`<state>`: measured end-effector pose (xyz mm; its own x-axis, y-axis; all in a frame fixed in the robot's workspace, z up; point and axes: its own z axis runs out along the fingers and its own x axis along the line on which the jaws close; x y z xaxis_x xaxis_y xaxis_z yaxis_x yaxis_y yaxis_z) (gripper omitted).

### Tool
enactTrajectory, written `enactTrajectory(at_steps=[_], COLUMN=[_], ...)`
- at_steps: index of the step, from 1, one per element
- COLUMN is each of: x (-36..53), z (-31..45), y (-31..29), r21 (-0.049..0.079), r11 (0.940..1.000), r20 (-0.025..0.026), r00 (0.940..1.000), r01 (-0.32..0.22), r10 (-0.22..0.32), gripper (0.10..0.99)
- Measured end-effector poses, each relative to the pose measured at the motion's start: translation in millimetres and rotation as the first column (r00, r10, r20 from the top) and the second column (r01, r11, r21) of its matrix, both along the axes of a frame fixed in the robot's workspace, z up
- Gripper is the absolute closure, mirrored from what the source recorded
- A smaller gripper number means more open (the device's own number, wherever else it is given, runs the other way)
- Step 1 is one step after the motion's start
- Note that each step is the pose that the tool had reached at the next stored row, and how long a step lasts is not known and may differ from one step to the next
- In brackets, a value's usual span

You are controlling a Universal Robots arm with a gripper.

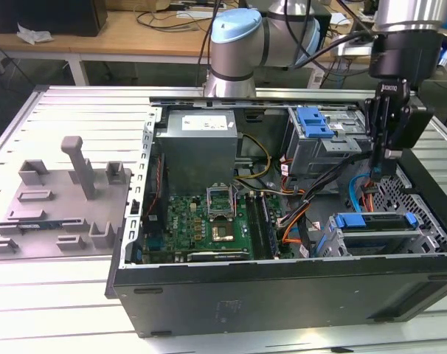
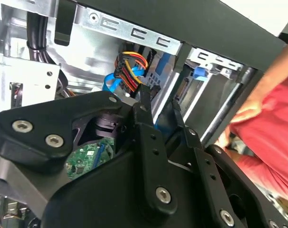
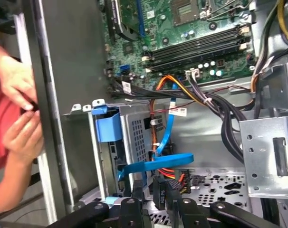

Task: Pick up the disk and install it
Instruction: 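Insert the first disk wire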

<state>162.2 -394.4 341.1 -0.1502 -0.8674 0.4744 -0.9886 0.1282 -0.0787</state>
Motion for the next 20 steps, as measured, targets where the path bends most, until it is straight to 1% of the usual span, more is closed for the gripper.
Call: enactTrajectory(at_steps=[2,4,8,9,11,12,15,16,18,19,20], x=[0.0,0.1,0.0,0.1,0.0,0.1,0.0,0.1,0.1,0.1,0.2], z=[-0.9,-2.9,-4.2,-4.4,-4.9,-5.1,-5.3,-5.5,-5.1,-4.4,-3.1], y=[0.8,1.0,1.4,1.5,1.6,1.6,1.6,0.3,-5.4,-9.8,-13.6], r21=[-0.005,-0.005,-0.005,-0.005,-0.006,-0.006,-0.006,-0.005,-0.001,0.002,0.008], r11=[1.0000,1.0000,1.0000,1.0000,1.0000,1.0000,1.0000,1.0000,1.0000,1.0000,1.0000], r20=[0.0001,0.0000,0.0001,0.0001,0.0000,0.0000,0.0000,-0.0002,-0.0003,-0.0002,-0.0002], r00=[1.0000,1.0000,1.0000,1.0000,1.0000,1.0000,1.0000,1.0000,1.0000,1.0000,1.0000], r01=[0.000,0.000,0.000,0.000,0.000,0.000,0.000,0.000,0.000,0.000,0.000], r10=[0.000,0.000,0.000,0.000,0.000,0.000,0.000,0.000,0.000,0.000,0.000], gripper=[0.757,0.757,0.757,0.773,0.902,0.918,0.918,0.918,0.918,0.918,0.918])
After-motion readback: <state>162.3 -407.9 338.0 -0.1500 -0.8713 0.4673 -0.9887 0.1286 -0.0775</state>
